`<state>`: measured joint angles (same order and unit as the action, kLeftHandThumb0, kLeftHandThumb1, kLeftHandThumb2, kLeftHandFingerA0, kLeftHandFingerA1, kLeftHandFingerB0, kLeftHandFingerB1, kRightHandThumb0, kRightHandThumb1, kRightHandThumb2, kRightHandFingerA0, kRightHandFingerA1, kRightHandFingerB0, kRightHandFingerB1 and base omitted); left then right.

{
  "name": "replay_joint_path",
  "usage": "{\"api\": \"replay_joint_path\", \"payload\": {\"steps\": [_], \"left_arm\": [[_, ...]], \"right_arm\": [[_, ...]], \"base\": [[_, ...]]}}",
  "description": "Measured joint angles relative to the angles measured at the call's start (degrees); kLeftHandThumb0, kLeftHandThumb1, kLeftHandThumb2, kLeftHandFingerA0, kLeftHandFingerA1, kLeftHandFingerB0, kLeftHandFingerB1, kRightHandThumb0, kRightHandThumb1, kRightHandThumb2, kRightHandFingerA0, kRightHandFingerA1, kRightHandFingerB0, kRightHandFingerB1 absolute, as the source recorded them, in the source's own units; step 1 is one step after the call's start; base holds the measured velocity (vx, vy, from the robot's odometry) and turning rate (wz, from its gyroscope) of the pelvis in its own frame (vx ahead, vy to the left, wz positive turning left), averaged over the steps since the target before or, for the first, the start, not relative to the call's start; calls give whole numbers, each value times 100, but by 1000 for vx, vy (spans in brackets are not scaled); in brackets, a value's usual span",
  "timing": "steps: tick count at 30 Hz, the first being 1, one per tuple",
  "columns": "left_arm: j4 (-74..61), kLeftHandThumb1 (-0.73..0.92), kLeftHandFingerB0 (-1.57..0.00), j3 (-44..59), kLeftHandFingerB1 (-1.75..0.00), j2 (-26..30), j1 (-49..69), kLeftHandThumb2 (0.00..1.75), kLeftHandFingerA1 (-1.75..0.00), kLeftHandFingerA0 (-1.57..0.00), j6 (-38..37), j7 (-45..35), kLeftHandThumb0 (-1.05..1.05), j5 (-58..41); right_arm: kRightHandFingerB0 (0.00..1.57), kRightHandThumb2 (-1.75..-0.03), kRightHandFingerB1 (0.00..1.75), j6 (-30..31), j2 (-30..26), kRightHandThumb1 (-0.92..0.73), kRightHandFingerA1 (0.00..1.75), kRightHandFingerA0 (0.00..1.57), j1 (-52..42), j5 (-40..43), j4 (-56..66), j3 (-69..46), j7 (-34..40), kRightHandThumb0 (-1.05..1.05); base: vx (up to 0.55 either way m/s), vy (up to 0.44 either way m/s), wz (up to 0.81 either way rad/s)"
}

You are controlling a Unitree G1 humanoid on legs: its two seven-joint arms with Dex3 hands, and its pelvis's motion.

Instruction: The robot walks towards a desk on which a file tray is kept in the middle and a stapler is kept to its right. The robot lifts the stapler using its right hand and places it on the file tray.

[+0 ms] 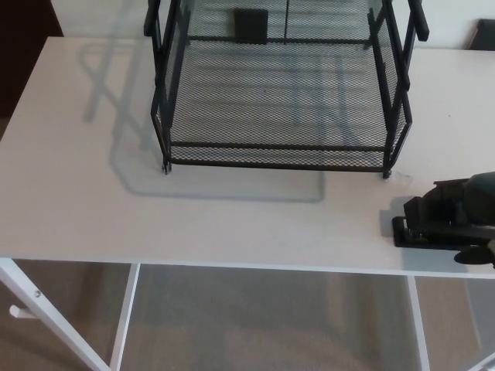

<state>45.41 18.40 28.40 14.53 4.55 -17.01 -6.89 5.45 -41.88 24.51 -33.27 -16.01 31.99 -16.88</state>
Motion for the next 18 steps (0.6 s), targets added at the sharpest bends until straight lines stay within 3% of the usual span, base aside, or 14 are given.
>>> {"api": "replay_joint_path", "payload": {"steps": [2,3,4,5,6,8,11,12,14,15,16,17,18], "left_arm": [[1,87,-28,-26,-35,0,5,66,-43,-41,0,2,-50,3],[2,86,-27,-48,-35,0,10,65,-43,-40,0,3,-50,5],[2,86,-28,-60,-35,0,17,66,-43,-41,0,3,-51,5],[2,86,-29,-68,-35,0,17,65,-43,-42,0,3,-51,2],[2,86,-29,-76,-35,0,17,65,-43,-43,0,3,-51,2],[2,86,-30,-94,-35,0,18,65,-43,-43,0,3,-51,1],[25,86,-29,-123,-35,0,3,65,-43,-44,0,3,-51,1],[34,86,-28,-131,-35,0,-4,65,-43,-43,0,3,-51,1],[59,86,-28,-161,-35,2,-14,65,-43,-43,0,3,-51,3],[63,86,-29,-168,-35,2,-13,66,-43,-44,0,3,-51,3],[83,86,-29,-184,-36,4,-14,65,-43,-43,0,3,-51,4],[102,86,-33,-194,-36,4,-15,65,-43,-45,0,3,-51,3],[121,86,-34,-202,-37,5,-14,66,-44,-46,0,3,-51,4]], "right_arm": [[57,-66,42,-18,6,-74,156,83,12,-96,-69,48,165,-24],[84,-66,58,-28,13,-73,161,88,27,-183,-126,84,326,-21],[83,-90,79,-42,15,-46,134,120,32,-248,-152,104,471,-27],[85,-63,78,-55,22,-67,168,91,32,-272,-160,108,578,-25],[91,-69,94,-68,28,-61,148,92,32,-293,-164,109,675,-15],[72,-71,135,-111,34,-74,171,85,27,-328,-185,109,868,-20],[74,-75,132,-192,40,-77,173,89,-2,-371,-213,107,1128,-21],[77,-74,118,-211,40,-78,170,92,-14,-382,-221,105,1195,-23],[77,-74,118,-283,40,-78,170,92,-79,-420,-240,80,1378,-23],[84,-72,99,-300,40,-70,166,95,-98,-429,-242,68,1419,-21],[83,-74,106,-343,40,-69,166,94,-153,-454,-240,40,1541,-21],[88,-101,105,-374,40,-53,134,123,-187,-467,-238,17,1624,-20],[89,-103,110,-402,40,-54,135,122,-223,-476,-233,-9,1701,-20]], "base": [[0,0,0],[0,0,0],[0,0,0],[0,0,0],[0,0,0],[0,0,0],[0,0,0],[0,0,0],[0,0,0],[0,0,0],[0,0,0],[0,0,0],[0,0,0]]}}
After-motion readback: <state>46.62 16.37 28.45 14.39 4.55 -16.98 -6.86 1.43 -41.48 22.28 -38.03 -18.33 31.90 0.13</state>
